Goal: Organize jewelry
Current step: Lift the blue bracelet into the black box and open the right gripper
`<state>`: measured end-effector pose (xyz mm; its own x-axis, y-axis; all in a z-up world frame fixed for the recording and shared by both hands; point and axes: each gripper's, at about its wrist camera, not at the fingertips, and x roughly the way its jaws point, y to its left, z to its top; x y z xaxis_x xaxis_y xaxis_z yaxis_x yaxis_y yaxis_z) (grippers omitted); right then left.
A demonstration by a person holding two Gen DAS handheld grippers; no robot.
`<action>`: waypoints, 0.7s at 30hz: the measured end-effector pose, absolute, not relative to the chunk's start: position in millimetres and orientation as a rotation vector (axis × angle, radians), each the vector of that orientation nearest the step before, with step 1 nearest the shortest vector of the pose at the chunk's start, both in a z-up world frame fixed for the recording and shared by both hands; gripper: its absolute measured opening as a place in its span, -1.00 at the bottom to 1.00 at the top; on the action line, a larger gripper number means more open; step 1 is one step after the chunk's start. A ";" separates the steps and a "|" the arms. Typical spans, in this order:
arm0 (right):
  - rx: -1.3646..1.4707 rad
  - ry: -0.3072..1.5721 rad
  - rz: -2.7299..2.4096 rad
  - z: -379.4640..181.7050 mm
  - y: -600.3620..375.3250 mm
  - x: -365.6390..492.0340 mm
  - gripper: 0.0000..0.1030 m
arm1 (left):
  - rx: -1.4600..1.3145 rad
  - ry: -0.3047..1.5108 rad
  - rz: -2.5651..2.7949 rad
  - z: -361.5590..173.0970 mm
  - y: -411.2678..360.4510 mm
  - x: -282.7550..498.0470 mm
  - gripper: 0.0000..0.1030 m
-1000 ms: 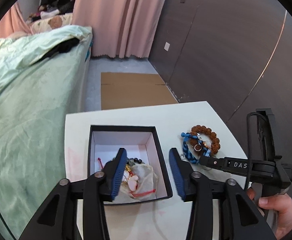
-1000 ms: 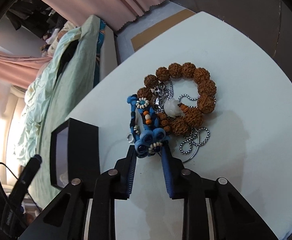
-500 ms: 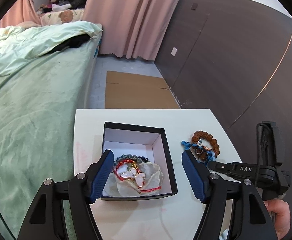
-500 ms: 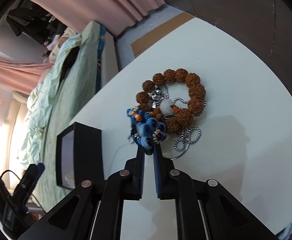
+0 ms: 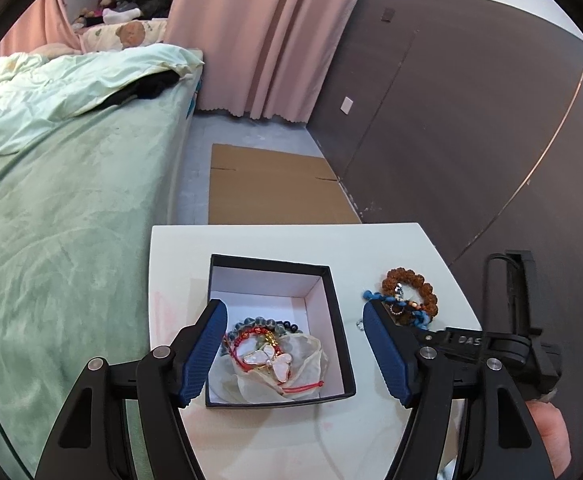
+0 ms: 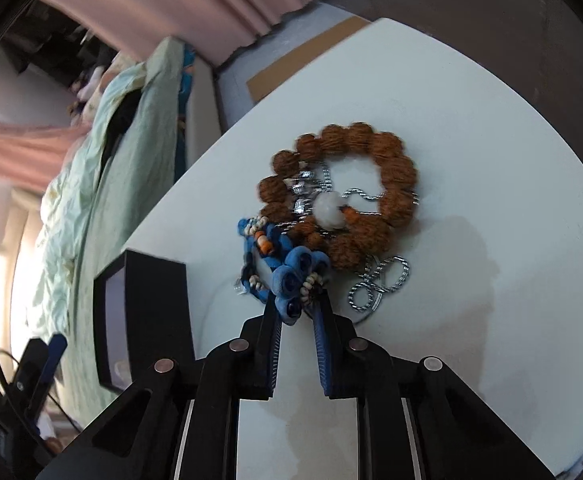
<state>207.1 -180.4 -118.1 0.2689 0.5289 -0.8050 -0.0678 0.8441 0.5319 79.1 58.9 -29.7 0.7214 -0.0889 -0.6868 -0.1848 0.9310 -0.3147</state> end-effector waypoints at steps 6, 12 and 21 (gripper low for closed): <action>0.494 1.160 0.487 -96.0 -187.8 195.7 -0.71 | -0.388 0.760 0.072 -27.7 65.1 74.4 0.39; 0.507 1.092 0.595 -78.0 -178.8 182.8 -0.71 | -0.394 0.746 0.077 -23.9 71.4 66.4 0.39; 0.523 0.999 0.752 -56.0 -140.1 166.2 -0.71 | -0.398 0.717 0.116 -18.0 83.1 55.6 0.61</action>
